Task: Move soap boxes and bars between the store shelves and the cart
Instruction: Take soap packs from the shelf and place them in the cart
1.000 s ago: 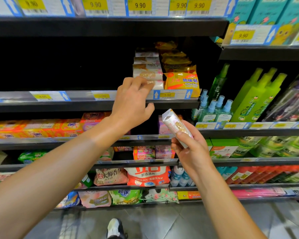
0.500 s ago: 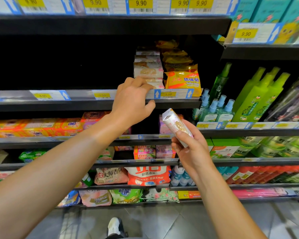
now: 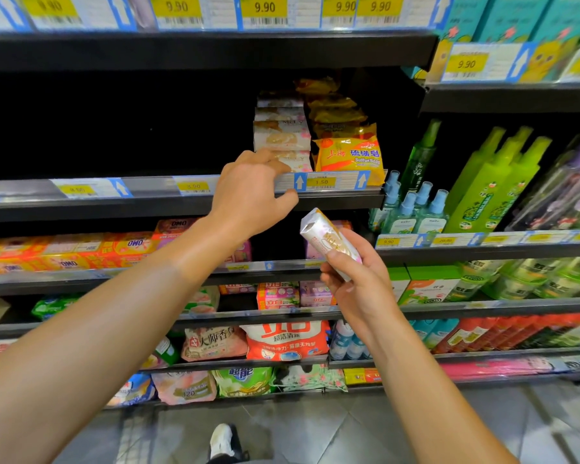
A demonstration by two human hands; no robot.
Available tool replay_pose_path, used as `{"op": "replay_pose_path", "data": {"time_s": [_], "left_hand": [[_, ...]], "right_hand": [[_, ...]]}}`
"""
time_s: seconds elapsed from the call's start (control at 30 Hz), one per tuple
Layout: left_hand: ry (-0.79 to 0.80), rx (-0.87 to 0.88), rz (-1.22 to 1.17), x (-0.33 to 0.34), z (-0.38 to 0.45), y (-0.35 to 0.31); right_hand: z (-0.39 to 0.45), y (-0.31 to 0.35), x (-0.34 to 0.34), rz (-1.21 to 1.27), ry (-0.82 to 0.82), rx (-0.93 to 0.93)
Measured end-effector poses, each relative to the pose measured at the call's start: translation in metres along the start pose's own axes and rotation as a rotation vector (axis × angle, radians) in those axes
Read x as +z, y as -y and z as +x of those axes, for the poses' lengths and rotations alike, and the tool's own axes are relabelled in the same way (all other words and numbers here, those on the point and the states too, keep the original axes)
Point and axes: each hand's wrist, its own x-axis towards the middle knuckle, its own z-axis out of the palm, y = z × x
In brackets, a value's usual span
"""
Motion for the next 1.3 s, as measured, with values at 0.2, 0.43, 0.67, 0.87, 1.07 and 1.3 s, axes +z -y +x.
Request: {"op": "replay_pose_path", "data": {"time_s": [0.2, 0.43, 0.67, 0.87, 1.07, 1.3], "left_hand": [[-0.003, 0.01, 0.1, 0.003, -0.008, 0.004], [0.026, -0.034, 0.087, -0.003, 0.001, -0.001], [0.02, -0.062, 0.008, -0.006, 0.001, -0.001], [0.084, -0.058, 0.049, -0.005, 0.003, 0.006], [0.084, -0.051, 0.015, -0.006, 0.001, 0.006], [0.062, -0.059, -0.087, -0.008, 0.001, 0.009]], "right_hand": [[-0.004, 0.0, 0.0, 0.006, -0.003, 0.004], [-0.008, 0.003, -0.002, 0.011, -0.019, 0.008], [-0.011, 0.001, -0.005, 0.008, -0.039, 0.016], [-0.011, -0.001, -0.005, 0.002, -0.028, 0.019], [-0.009, -0.004, -0.003, 0.01, -0.039, 0.025], [-0.005, -0.003, -0.001, -0.061, -0.027, 0.005]]}}
